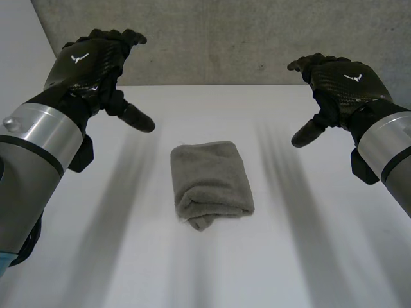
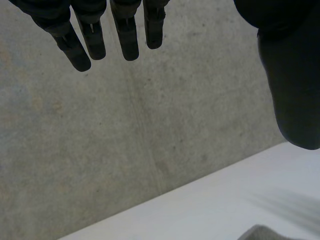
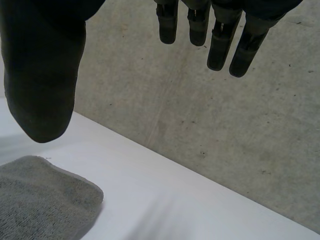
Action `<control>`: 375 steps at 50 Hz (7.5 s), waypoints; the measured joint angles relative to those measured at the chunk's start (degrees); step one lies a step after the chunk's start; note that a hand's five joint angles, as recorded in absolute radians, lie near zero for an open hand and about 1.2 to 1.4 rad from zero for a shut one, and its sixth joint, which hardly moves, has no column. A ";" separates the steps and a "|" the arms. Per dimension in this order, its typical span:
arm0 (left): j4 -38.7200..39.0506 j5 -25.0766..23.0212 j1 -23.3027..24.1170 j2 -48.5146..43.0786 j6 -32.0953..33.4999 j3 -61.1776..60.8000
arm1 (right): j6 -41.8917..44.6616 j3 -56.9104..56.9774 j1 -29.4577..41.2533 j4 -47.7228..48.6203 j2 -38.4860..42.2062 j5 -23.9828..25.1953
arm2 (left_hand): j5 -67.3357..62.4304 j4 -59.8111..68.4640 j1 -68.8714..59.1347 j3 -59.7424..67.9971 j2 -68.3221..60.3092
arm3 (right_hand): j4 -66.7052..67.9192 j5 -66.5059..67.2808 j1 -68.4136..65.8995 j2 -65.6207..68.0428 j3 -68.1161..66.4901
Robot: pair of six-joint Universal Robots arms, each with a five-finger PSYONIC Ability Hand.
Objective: Fold the towel.
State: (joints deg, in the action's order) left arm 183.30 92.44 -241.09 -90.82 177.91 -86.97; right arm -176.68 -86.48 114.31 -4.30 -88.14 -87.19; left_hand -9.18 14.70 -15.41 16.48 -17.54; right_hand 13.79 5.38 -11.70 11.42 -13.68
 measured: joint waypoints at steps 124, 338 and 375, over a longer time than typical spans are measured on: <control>8.63 0.39 -6.28 -2.36 2.43 -10.47 | 25.19 51.65 8.65 -42.91 38.00 14.65 | 1.92 3.64 -2.90 1.47 -0.31 | 62.55 60.04 -63.60 62.82 -62.57; 12.31 -8.94 8.42 -7.02 -2.21 9.76 | -41.46 -11.97 -11.48 14.29 4.03 39.15 | -58.29 62.78 -61.62 62.30 -60.06 | 0.29 -2.07 -1.63 2.10 0.00; 12.03 -6.08 8.26 -1.18 -3.10 11.77 | -29.90 -12.08 -7.26 22.94 24.52 28.61 | -59.39 62.78 -62.40 62.43 -60.34 | 62.58 61.95 -63.04 64.95 -62.53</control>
State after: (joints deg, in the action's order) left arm 195.33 86.35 -232.83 -92.00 174.81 -75.20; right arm -206.58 -98.56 107.05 18.64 -63.62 -58.58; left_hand -68.57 77.47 -77.81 78.90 -77.89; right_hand 76.37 67.33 -74.74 76.37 -76.22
